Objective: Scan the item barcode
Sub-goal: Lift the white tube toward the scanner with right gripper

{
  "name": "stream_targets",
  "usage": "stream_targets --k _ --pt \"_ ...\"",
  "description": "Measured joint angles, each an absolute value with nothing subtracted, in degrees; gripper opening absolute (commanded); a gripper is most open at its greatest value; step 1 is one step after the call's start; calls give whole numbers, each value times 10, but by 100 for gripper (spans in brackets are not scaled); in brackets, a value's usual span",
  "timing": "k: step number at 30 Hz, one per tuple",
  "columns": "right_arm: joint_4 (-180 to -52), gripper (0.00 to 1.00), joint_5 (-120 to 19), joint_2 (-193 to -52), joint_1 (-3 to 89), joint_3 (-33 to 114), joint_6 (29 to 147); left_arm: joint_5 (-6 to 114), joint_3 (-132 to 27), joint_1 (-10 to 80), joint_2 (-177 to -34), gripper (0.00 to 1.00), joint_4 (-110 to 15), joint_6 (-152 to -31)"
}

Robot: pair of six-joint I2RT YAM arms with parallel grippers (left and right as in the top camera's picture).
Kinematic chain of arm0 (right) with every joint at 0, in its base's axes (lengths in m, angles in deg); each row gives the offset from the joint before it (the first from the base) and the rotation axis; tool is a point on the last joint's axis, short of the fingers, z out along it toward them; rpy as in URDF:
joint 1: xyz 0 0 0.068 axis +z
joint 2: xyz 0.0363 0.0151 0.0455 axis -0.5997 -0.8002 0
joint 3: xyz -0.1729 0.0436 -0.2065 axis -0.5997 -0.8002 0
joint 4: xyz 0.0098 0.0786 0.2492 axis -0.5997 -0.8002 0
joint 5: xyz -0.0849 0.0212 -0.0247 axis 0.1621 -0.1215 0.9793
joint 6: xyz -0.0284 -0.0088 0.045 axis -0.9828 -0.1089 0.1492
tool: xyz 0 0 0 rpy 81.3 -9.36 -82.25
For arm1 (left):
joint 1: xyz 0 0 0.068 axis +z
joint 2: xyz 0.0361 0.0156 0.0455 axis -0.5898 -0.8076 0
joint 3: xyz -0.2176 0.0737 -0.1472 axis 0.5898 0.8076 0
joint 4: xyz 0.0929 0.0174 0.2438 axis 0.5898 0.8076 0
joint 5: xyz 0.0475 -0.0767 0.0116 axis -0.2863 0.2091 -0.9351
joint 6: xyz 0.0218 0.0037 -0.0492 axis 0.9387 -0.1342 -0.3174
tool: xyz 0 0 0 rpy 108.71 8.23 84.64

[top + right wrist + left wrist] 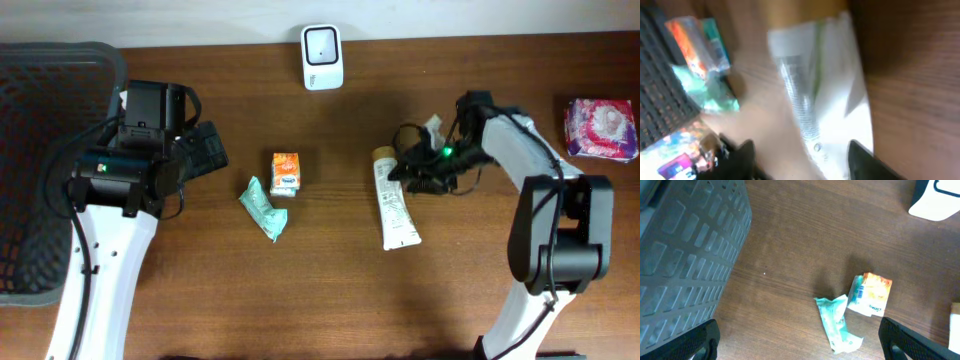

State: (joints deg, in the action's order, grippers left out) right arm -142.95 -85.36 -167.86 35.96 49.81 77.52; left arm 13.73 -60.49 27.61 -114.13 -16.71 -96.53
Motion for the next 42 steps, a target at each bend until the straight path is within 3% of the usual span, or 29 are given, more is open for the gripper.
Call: stream_targets --k 2,4,5,7,9,10,11,12,13,16,20,23,26,32,39,42 --pt "-1441 86 -798 -1677 388 532 757 137 -605 276 -1141 99 -167 -965" --pt "-1444 86 -693 -1677 433 532 753 138 -605 276 -1141 99 -167 -966" --pt "-1444 86 -672 -1677 437 532 754 137 -605 276 -1141 99 -167 -966" --pt "-1431 70 -644 -1677 432 500 753 137 -605 276 -1141 99 -167 -966" --pt "-1398 68 -646 -1677 421 455 744 137 -605 276 -1141 99 -167 -966" --pt "-1382 49 -665 -1676 421 436 734 137 -605 276 -1141 99 -167 -966" --pt "-1377 47 -672 -1673 421 431 729 137 -605 276 -1141 99 -167 -966" --pt "-1362 32 -684 -1672 421 424 726 137 -605 276 -1141 99 -167 -965" --pt "-1355 4 -711 -1672 421 410 722 138 -605 276 -1141 99 -167 -966" --pt "-1353 4 -766 -1667 420 404 722 137 -605 276 -1141 99 -167 -966" --pt "-1356 4 -957 -1669 420 416 651 138 -605 276 -1141 99 -166 -966" --pt "-1327 4 -1152 -1669 431 502 583 137 -605 276 -1141 99 -166 -966" --pt "-1315 4 -1218 -1669 490 573 568 138 -605 276 -1141 99 -167 -966" --pt "-1265 4 -1152 -1669 524 599 659 137 -605 276 -1141 99 -167 -966" --pt "-1267 4 -1124 -1669 524 599 679 137 -605 276 -1141 99 -167 -966" --pt "-1294 4 -984 -1669 524 600 773 137 -605 276 -1141 99 -166 -966"
